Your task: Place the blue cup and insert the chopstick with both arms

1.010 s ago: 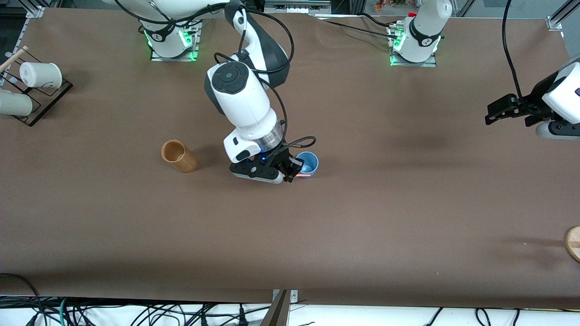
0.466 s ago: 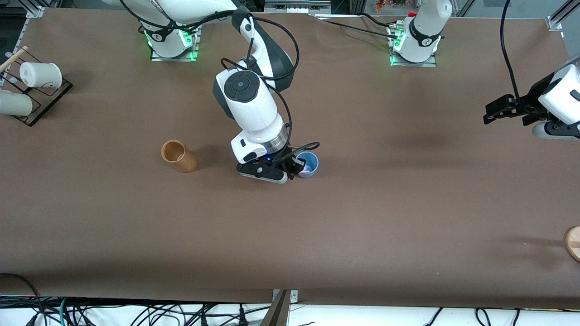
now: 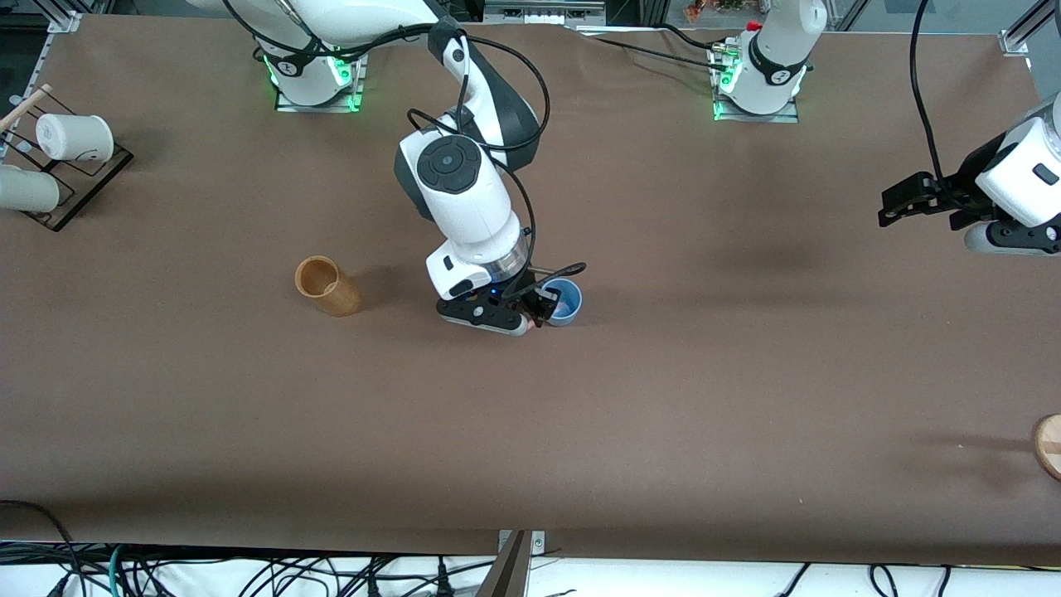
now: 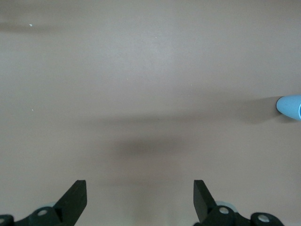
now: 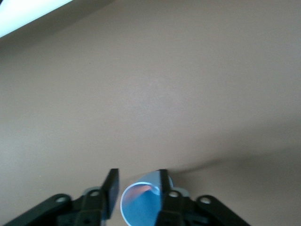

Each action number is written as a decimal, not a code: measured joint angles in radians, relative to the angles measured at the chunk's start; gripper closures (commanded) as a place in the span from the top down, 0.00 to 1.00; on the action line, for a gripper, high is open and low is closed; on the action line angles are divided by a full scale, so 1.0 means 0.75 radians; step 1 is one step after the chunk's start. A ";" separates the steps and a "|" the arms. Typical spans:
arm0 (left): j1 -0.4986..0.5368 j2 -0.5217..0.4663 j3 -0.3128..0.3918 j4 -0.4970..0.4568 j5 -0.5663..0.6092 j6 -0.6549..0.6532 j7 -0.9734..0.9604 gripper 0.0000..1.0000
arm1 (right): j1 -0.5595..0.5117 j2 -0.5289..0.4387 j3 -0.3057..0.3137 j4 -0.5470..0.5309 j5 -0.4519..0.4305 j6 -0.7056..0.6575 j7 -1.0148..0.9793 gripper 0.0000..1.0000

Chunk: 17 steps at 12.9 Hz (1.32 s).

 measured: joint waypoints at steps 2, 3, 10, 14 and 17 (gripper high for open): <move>0.003 0.000 0.002 0.000 0.000 0.000 0.000 1.00 | 0.000 -0.009 -0.008 0.009 -0.062 -0.067 -0.001 1.00; 0.003 0.000 0.003 0.000 0.000 0.000 0.000 1.00 | -0.001 -0.026 -0.017 0.014 -0.077 -0.105 -0.004 1.00; 0.003 0.000 0.002 -0.002 0.000 0.001 0.000 1.00 | -0.046 -0.288 -0.275 0.038 -0.088 -0.523 -0.607 1.00; 0.003 0.000 0.002 -0.003 0.000 0.002 0.000 1.00 | -0.173 -0.479 -0.322 -0.063 -0.085 -0.718 -0.904 1.00; 0.003 0.000 0.002 -0.003 0.000 0.002 0.000 1.00 | -0.515 -0.585 -0.055 -0.165 -0.107 -0.777 -1.061 1.00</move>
